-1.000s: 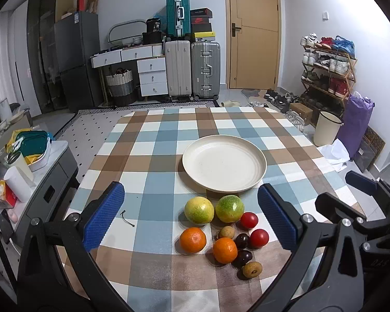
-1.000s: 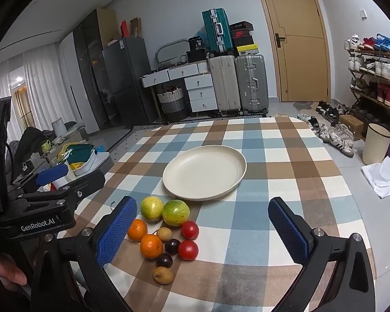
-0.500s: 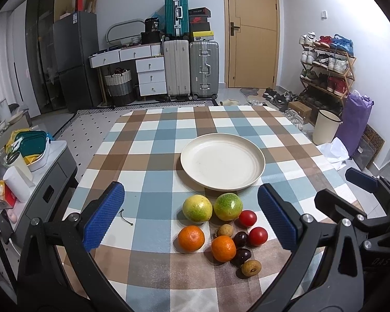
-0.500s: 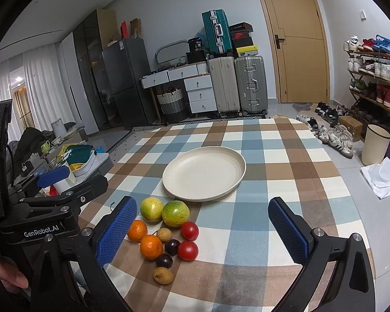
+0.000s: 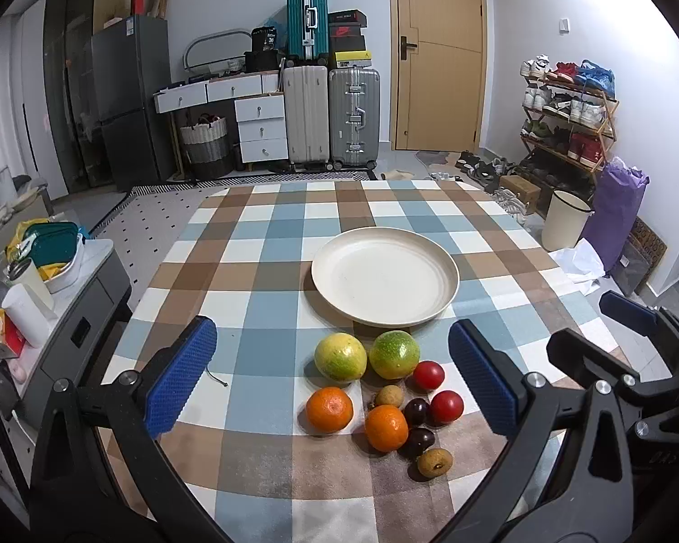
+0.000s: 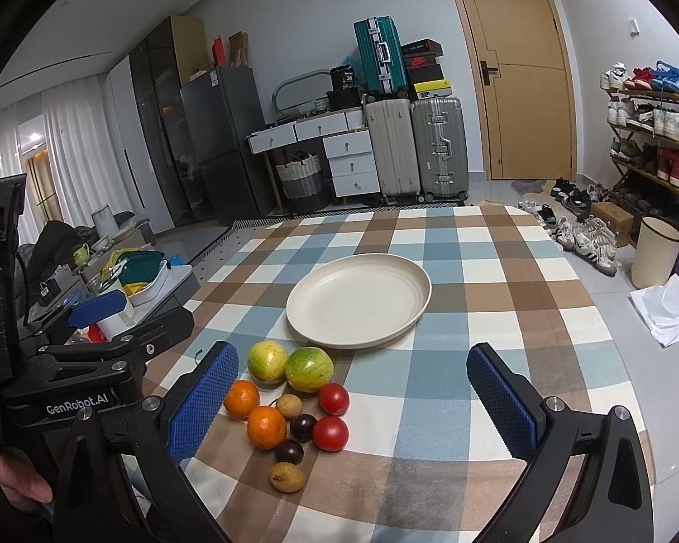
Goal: Organize fruits
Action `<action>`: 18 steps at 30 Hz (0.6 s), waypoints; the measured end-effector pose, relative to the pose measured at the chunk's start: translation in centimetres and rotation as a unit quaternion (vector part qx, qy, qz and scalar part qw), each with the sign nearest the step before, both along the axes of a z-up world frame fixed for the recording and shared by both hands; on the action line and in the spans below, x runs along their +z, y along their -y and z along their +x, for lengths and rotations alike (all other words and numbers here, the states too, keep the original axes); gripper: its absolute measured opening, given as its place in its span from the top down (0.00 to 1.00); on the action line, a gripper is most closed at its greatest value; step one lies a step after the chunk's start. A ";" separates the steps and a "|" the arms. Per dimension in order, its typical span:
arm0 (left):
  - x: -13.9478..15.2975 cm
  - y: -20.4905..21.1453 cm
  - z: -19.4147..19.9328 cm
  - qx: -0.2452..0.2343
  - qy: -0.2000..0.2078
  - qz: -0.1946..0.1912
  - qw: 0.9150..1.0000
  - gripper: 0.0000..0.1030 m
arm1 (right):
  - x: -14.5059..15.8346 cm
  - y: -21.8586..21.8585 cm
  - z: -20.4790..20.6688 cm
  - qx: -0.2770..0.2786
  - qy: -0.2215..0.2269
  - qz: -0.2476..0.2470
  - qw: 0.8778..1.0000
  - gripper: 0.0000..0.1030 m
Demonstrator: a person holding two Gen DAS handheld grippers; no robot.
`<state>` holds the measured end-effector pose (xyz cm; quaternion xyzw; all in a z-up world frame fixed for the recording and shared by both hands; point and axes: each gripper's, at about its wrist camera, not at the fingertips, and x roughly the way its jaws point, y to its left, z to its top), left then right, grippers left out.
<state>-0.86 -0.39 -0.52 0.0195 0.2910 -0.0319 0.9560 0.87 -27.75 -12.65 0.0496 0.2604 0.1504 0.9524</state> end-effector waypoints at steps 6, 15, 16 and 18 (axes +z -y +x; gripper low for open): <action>-0.3 0.2 -0.2 0.001 -0.001 0.000 1.000 0.01 | 0.0 0.0 -0.2 0.002 0.001 0.001 1.000 0.00; -0.7 0.0 0.2 0.000 -0.009 -0.007 1.000 0.01 | -0.5 -0.3 -0.4 0.016 0.001 0.004 1.000 0.00; -0.8 0.0 0.2 0.001 -0.009 -0.007 1.000 0.01 | -0.5 -0.4 -0.4 0.016 0.001 0.004 1.000 0.00; -0.7 -0.1 0.2 0.001 -0.009 -0.007 1.000 0.01 | -0.5 -0.4 -0.4 0.016 0.001 0.004 1.000 0.00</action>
